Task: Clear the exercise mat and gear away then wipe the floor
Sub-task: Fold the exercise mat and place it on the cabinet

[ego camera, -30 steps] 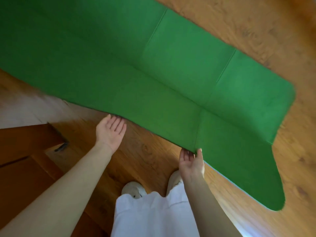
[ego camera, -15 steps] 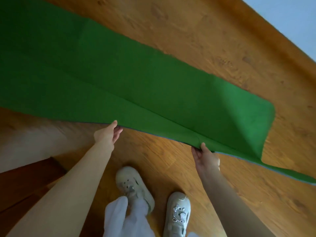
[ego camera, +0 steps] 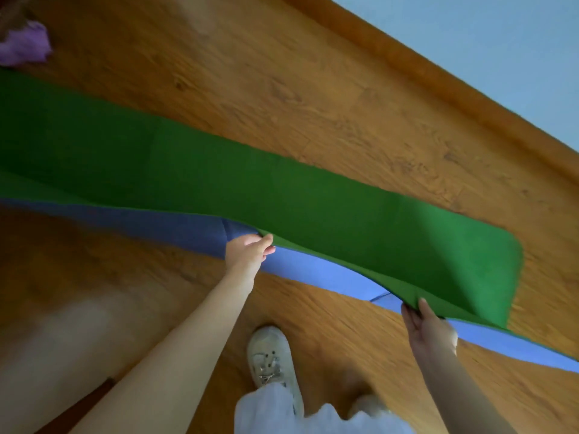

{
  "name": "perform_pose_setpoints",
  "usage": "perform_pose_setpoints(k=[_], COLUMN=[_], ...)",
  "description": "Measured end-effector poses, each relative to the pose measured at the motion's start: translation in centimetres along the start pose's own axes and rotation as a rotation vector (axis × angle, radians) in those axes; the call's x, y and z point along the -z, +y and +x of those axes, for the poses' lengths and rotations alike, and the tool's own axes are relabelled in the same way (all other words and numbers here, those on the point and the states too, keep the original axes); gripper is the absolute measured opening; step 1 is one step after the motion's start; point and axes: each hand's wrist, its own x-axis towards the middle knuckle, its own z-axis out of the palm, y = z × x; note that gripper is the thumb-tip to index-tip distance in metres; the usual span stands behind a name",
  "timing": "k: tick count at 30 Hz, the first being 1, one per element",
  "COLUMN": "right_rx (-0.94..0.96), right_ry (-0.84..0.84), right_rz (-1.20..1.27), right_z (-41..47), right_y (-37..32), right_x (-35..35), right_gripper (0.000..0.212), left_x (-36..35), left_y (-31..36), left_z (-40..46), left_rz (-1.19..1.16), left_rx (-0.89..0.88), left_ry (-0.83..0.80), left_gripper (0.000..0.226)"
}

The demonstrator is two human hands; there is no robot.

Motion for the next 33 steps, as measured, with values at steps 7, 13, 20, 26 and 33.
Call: perform_pose_setpoints(k=[7,13,20,26,33], right_rx=[0.162,0.363,0.54,0.973,1.419], right_ry=[-0.109,-0.128,-0.046,-0.07,-0.051], right_rz=[-0.106,-0.429,-0.85,-1.281,-1.662], right_z=[7.1,16.0,22.8,26.7,29.6], right_y=[-2.1,-2.9,-1.6,2.4,1.6], right_x=[-4.6,-6.5,-10.4,-11.5,-14.1], right_gripper=[0.016,0.019,0.033,0.049,0.055], left_x=[-5.0,-10.5,-15.6,-17.1,-12.6], left_y=[1.3,2.0,-0.7,-3.6,-8.3], left_z=[5.2,11.1,18.7,24.2,25.6], left_rz=[-0.004,0.099,-0.037,0.157,0.742], left_rx=[-0.102,-0.142,-0.178,-0.461,-1.079], left_ry=[0.03,0.051,0.012,-0.107,-0.319], left_gripper=[0.02,0.017,0.014,0.018,0.043])
